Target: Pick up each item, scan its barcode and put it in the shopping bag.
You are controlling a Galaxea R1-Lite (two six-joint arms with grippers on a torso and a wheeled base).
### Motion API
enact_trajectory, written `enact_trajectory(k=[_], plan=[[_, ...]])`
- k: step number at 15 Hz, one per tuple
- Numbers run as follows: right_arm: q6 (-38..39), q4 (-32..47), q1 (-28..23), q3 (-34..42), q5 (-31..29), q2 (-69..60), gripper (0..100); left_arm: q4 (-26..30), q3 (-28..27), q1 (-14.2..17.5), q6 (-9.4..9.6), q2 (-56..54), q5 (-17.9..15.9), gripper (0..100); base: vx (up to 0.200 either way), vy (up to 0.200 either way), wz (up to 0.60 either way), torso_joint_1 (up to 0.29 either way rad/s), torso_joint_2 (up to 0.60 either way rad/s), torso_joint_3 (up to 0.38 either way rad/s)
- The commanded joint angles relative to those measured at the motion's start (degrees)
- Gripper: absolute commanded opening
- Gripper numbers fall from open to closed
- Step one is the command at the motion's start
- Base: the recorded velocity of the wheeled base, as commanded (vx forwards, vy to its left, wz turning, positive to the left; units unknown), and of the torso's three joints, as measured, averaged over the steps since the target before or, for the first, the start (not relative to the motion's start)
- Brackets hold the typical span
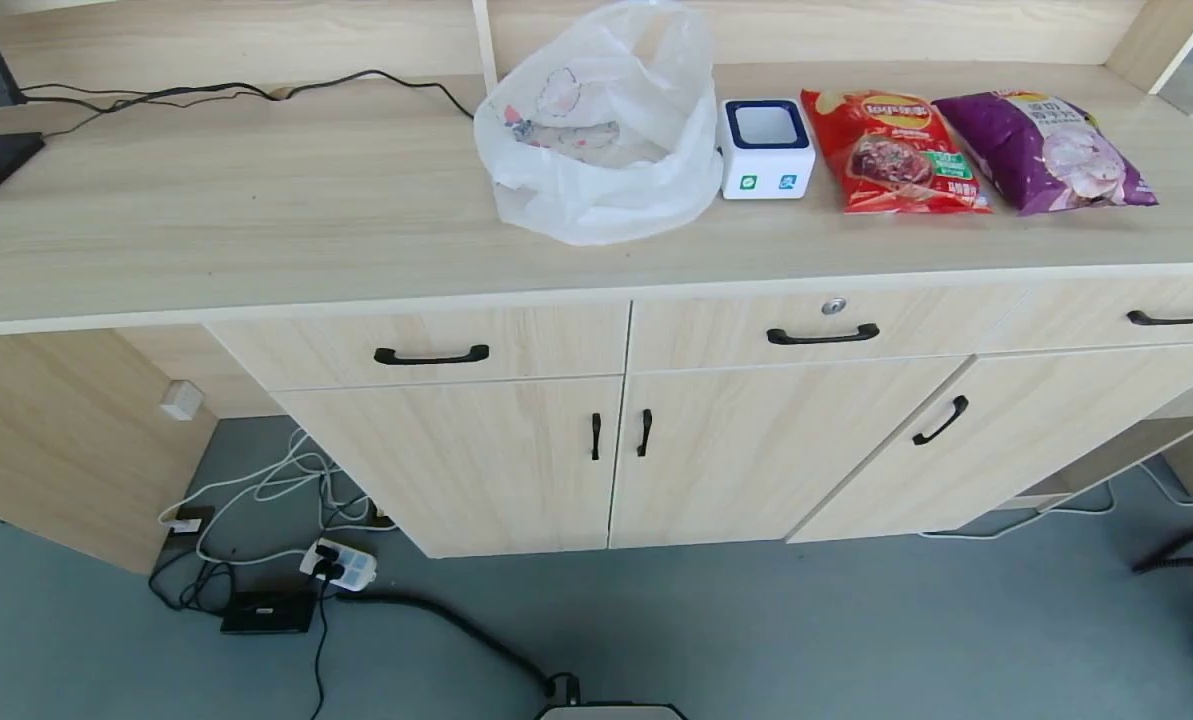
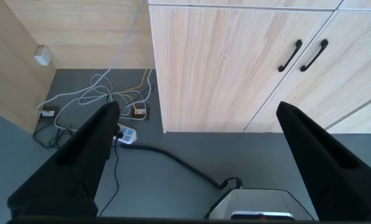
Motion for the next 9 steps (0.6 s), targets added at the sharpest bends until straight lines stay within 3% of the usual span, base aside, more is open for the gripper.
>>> enact_trajectory(k=[1,9], plan=[[-0.03,-0.01,-0.01,0.01,0.01,0.0,100,-0.02,0.0,-0.01,-0.01,0.0,0.01,100,0.2,0.0,0.0,0.002,0.0,0.002],[-0.03,-0.01,-0.1,0.01,0.01,0.0,100,-0.11,0.0,-0.01,-0.27,0.09,0.01,100,0.2,0.0,0.0,0.002,0.0,0.002]])
